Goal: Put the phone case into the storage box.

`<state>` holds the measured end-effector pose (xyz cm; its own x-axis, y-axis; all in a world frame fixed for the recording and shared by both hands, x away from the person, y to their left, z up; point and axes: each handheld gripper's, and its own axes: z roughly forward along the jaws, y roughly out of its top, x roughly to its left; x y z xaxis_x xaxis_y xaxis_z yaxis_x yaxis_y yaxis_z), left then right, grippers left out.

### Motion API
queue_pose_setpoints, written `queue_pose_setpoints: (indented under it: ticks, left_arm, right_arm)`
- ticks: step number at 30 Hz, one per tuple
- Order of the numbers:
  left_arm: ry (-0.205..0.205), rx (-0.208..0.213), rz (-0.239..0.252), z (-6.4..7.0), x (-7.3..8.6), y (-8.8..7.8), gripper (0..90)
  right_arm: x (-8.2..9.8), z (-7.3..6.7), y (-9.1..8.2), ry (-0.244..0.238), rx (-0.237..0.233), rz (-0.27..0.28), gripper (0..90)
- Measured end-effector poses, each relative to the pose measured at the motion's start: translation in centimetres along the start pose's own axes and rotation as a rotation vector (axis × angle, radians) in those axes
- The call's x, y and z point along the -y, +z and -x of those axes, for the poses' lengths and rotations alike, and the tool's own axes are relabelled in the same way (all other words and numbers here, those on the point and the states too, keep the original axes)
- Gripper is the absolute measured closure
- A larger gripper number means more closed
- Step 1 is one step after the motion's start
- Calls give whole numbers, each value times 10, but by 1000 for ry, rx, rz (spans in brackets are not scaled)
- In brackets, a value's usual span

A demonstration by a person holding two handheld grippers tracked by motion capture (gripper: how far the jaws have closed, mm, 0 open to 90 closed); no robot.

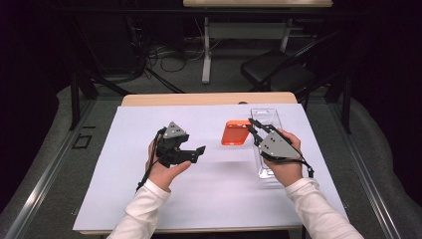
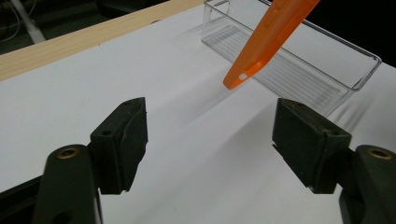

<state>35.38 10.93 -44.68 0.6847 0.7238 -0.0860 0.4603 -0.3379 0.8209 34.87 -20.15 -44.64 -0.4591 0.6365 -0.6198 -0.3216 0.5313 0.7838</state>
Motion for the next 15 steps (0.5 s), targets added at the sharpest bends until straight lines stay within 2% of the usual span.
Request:
queue_pose_setpoints:
  ticks: [5,15]
  left_arm:
    - [-7,-13,-7,-3,1,1,243]
    - [-22,-36,3,-9,3,0,217]
  right_arm:
    - [3,10,4,-23,13,-4,804]
    - [10,26,10,-33,38,-14,804]
